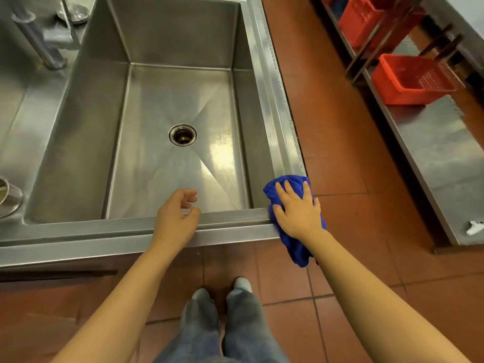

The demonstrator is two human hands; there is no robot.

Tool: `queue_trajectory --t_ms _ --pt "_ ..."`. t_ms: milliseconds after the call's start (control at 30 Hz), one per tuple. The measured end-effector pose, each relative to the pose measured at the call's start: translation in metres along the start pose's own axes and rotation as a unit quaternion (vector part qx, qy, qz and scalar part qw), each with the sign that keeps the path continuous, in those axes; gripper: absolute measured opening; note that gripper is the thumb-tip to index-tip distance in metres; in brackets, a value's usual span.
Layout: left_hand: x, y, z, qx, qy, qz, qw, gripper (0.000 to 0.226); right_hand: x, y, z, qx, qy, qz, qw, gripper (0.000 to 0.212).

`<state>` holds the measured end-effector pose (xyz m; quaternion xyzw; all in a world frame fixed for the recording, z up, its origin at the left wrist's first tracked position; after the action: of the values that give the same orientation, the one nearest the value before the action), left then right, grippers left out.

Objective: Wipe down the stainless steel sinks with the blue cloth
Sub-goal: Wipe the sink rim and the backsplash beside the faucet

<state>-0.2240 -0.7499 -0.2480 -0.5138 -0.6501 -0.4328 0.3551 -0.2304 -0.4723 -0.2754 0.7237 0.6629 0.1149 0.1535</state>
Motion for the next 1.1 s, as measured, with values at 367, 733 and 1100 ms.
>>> queue_trajectory --t_ms 367,733,1100 --pt "0.003 -0.006 0.028 -0.036 -0.026 -0.002 0.999 0.037 0.008 0.034 0.010 0.015 -0.012 0.041 0.999 0.055" --pt "0.024 -0.033 0.050 0.025 -0.007 -0.015 1.000 0.034 -0.005 -0.063 -0.027 0.016 0.007 -0.035 0.999 0.058" --pt "0.044 -0.043 0.087 0.154 0.029 -0.048 0.987 0.035 0.004 -0.078 -0.023 0.000 -0.006 -0.163 0.987 0.059"
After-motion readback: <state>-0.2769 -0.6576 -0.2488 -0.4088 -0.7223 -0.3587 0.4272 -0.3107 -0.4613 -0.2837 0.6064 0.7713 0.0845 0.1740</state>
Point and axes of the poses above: each hand's wrist, its own y-axis away from the middle knuckle, its own z-axis out of the palm, x = y × z, the point moved 10 cm from there along -y, towards the middle knuckle, and after that the axes turned 7 degrees about y, right-handed, at the moved point
